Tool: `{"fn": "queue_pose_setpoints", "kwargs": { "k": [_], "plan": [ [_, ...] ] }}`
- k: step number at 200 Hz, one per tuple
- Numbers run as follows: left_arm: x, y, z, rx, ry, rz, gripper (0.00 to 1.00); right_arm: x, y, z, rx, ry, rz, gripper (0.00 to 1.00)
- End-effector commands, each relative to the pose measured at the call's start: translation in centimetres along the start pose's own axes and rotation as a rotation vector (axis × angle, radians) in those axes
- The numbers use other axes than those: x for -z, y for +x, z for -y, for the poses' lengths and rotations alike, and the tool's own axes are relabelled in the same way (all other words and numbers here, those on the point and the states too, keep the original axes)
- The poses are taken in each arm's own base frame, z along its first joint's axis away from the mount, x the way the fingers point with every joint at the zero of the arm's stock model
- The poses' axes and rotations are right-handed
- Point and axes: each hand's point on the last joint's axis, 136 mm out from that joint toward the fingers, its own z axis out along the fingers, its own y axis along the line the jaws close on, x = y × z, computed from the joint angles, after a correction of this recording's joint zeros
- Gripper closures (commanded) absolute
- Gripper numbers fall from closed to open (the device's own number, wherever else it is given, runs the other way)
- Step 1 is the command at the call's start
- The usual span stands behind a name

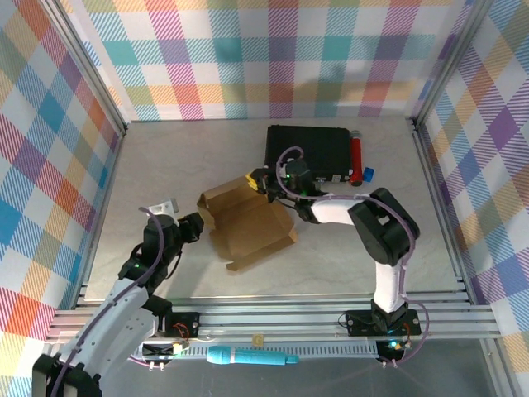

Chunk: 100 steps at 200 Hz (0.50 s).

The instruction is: Fold the paper box

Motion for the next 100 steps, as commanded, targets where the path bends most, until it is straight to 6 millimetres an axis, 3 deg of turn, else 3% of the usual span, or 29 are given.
{"fn": "queue_pose_setpoints", "kwargs": {
  "k": [1,42,71,100],
  "plan": [
    [-1.1,1.2,1.9,-0.033,0.108,-0.034,0.55,2.5,-0.8,-0.1,0.036,0.026,0.021,1.0],
    [-2.8,2.6,4.6,-0.156,0.223,0.0,0.55,5.6,-2.2,0.8,0.023,0.032,0.048,1.0],
    [-4.3,3.3,4.8,-0.196,0.211,0.03,0.54,6.1,-2.9,0.9,0.017,0.022,0.035,1.0],
    [-6.4,5.1,6.3,-0.259,0.241,0.007,0.52,6.2,-3.2,1.3,0.002,0.022,0.028,1.0]
  ]
}}
